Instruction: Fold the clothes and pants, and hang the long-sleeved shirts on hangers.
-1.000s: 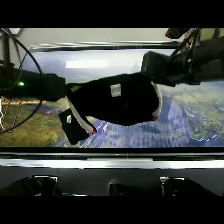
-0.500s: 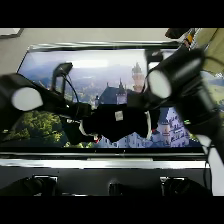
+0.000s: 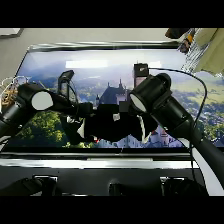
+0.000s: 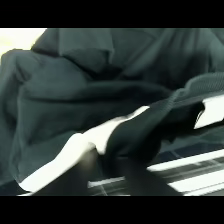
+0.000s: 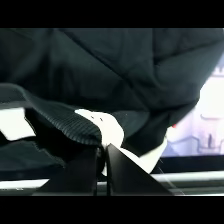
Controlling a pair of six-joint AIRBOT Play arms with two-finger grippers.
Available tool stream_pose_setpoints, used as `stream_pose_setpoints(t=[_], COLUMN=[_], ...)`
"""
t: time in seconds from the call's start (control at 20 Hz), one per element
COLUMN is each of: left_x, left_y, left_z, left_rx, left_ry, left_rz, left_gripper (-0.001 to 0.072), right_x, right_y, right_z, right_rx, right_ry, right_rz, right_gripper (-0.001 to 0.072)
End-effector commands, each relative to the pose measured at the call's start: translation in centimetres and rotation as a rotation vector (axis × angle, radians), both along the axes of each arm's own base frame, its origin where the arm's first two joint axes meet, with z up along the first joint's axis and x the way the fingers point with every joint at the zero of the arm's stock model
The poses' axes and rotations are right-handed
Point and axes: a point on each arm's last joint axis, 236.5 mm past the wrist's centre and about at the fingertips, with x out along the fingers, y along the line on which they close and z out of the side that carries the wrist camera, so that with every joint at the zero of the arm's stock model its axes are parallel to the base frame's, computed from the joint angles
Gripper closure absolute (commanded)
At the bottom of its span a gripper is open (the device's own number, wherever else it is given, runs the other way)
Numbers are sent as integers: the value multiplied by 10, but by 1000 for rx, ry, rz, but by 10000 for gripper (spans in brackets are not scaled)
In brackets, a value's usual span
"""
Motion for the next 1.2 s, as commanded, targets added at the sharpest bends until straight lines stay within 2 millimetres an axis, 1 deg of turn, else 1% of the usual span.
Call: stream_pose_setpoints(t=[0.0, 0.05, 0.1, 0.2, 0.25, 0.3, 0.35, 0.4, 0.45, 0.5, 0.55, 0.6, 0.65, 0.7, 0.75, 0.85, 0.95, 1.0, 1.1, 1.15], left_x=[15, 20, 25, 31, 30, 25, 16, 5, -6, -12, -16, -17, -16, -16, -19, -17, -13, -14, -15, -12], left_y=[34, 57, 88, 168, 206, 246, 277, 304, 325, 342, 356, 367, 382, 400, 420, 448, 476, 487, 500, 510], left_z=[14, 23, 32, 52, 59, 63, 63, 60, 56, 56, 55, 54, 49, 43, 31, 4, -20, -32, -54, -62], left_rx=[-14, -4, 21, 95, 128, 171, 215, 253, 274, 295, 297, 278, 269, 271, 264, 191, 155, 170, 224, 245], left_ry=[-24, -47, -76, -150, -182, -200, -195, -173, -143, -139, -131, -121, -120, -114, -87, -53, -65, -63, -57, -64], left_rz=[37, 59, 106, 228, 288, 344, 367, 378, 400, 420, 464, 547, 624, 671, 708, 709, 676, 631, 497, 476], left_gripper=[242, 241, 238, 237, 237, 238, 238, 238, 238, 238, 238, 217, 147, 148, 147, 147, 148, 148, 148, 148], right_x=[10, 10, 10, 10, 10, 10, 10, 10, 10, 10, 10, 10, 10, 10, 10, 10, 10, 10, 10, 10], right_y=[15, 16, 16, 16, 16, 16, 16, 16, 16, 16, 16, 16, 16, 16, 16, 16, 16, 15, 15, 15], right_z=[2, 2, 2, 2, 2, 2, 2, 2, 2, 2, 2, 2, 2, 2, 2, 2, 2, 2, 2, 2], right_rx=[60, 64, 64, 63, 61, 58, 55, 53, 52, 52, 51, 49, 48, 48, 48, 45, 39, 39, 39, 38], right_ry=[-44, -47, -45, -46, -46, -45, -46, -46, -46, -45, -46, -46, -45, -45, -45, -44, -44, -44, -44, -45], right_rz=[13, 14, 15, 19, 23, 29, 34, 40, 43, 43, 44, 48, 50, 50, 50, 54, 65, 66, 65, 65], right_gripper=[662, 662, 662, 662, 661, 661, 661, 661, 661, 661, 661, 661, 661, 661, 661, 661, 661, 661, 661, 661])
